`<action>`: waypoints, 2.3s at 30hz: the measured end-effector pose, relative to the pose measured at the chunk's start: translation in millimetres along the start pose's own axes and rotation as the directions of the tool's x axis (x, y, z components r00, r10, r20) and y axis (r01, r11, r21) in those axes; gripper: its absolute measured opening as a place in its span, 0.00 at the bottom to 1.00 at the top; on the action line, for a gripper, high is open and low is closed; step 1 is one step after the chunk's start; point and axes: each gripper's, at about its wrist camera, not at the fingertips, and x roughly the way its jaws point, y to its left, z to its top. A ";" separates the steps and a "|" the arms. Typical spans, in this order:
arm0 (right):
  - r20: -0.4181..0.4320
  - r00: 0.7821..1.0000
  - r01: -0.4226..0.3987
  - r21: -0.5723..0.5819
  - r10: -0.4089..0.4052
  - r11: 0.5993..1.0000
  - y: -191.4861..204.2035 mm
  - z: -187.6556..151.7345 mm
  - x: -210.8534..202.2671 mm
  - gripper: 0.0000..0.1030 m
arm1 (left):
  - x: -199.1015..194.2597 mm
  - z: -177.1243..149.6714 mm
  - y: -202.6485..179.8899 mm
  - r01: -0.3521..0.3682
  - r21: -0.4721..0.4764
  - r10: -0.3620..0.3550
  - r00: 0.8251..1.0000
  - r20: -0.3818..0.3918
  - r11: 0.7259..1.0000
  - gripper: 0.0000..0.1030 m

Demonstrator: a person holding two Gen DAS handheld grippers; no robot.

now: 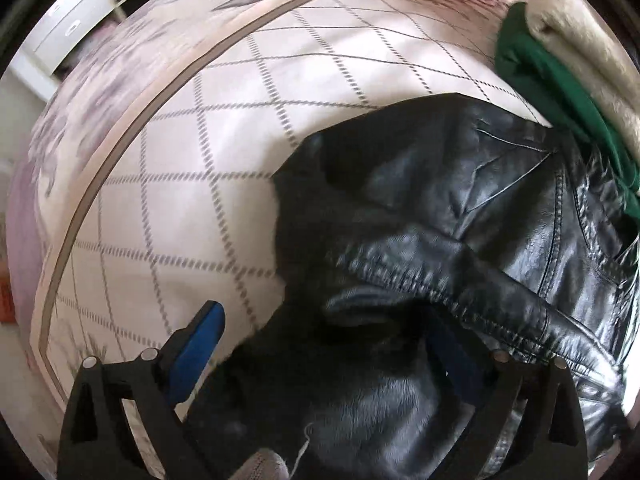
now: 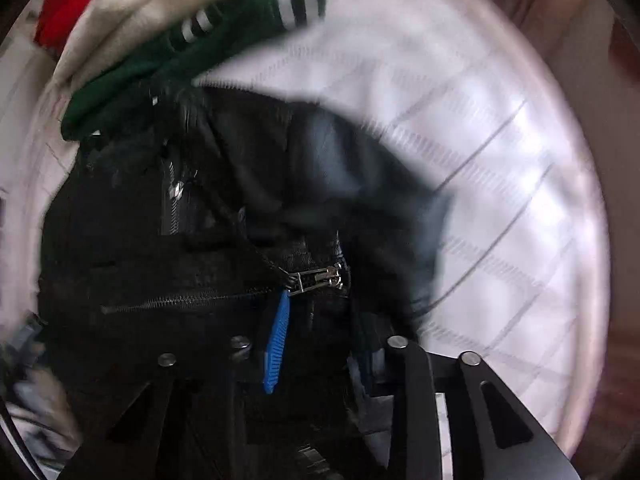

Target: Fold large clothes

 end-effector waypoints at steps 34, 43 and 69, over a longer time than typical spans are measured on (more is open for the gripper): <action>-0.091 0.772 -0.384 0.722 0.629 0.576 -52.1 -98.0 53.1 0.34 | 5.4 26.9 -29.2 0.058 0.318 -0.071 0.997 0.027 0.946 1.00; -0.303 0.858 -0.262 0.440 0.416 0.859 22.7 -116.3 13.6 0.54 | -74.7 4.4 -39.4 -0.005 0.407 -0.067 0.984 0.162 0.913 1.00; -0.212 0.962 -0.161 0.058 0.169 0.985 59.8 -101.1 14.8 0.39 | -40.7 -150.3 -20.9 -0.090 0.455 0.110 0.994 -0.016 0.886 1.00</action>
